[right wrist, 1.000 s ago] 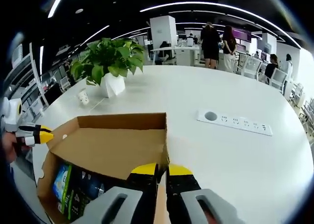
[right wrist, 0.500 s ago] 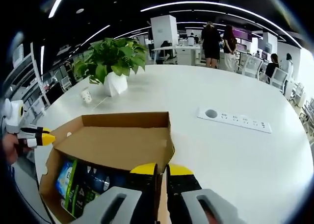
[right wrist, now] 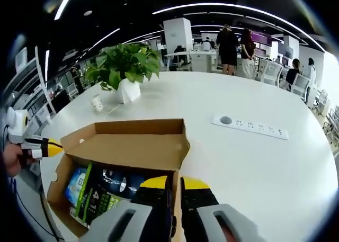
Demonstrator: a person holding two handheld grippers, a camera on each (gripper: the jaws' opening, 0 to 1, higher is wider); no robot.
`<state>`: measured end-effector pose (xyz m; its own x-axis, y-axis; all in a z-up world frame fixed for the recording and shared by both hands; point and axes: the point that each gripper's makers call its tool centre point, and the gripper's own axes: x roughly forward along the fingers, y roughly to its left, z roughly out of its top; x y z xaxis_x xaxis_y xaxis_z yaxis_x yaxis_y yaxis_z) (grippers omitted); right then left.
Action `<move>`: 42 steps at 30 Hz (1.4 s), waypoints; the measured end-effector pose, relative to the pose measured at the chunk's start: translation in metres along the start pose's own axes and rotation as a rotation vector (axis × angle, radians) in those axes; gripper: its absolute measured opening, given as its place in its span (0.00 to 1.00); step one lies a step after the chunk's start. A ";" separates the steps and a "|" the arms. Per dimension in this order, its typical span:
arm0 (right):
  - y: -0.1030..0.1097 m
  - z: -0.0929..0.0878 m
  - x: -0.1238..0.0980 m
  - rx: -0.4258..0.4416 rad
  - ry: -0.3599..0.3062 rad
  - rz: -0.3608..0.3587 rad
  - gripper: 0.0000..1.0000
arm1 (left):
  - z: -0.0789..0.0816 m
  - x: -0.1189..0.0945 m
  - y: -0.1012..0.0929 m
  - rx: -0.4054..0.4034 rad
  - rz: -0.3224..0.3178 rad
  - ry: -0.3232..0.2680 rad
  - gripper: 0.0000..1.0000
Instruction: Operate the shoe box by opening the lid, removing the specified soft item, and placing it in the target area until the item is outside and the box remains undamaged.
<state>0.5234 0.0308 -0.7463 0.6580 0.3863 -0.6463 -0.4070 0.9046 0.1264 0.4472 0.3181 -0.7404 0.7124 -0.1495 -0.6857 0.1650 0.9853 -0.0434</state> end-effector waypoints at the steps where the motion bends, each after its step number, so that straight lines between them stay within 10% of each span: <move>1: 0.000 -0.002 -0.002 0.003 0.000 0.000 0.05 | -0.001 -0.002 0.000 -0.002 0.002 -0.001 0.06; 22: -0.043 -0.018 -0.076 0.058 -0.092 -0.028 0.09 | -0.006 -0.035 -0.036 -0.029 -0.022 -0.043 0.08; 42: -0.042 -0.079 -0.121 0.079 -0.090 -0.004 0.17 | -0.010 -0.045 -0.107 0.037 -0.123 -0.050 0.11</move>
<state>0.4107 -0.0681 -0.7327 0.7150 0.3941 -0.5774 -0.3556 0.9161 0.1849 0.3905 0.2206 -0.7121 0.7186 -0.2734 -0.6394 0.2773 0.9559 -0.0971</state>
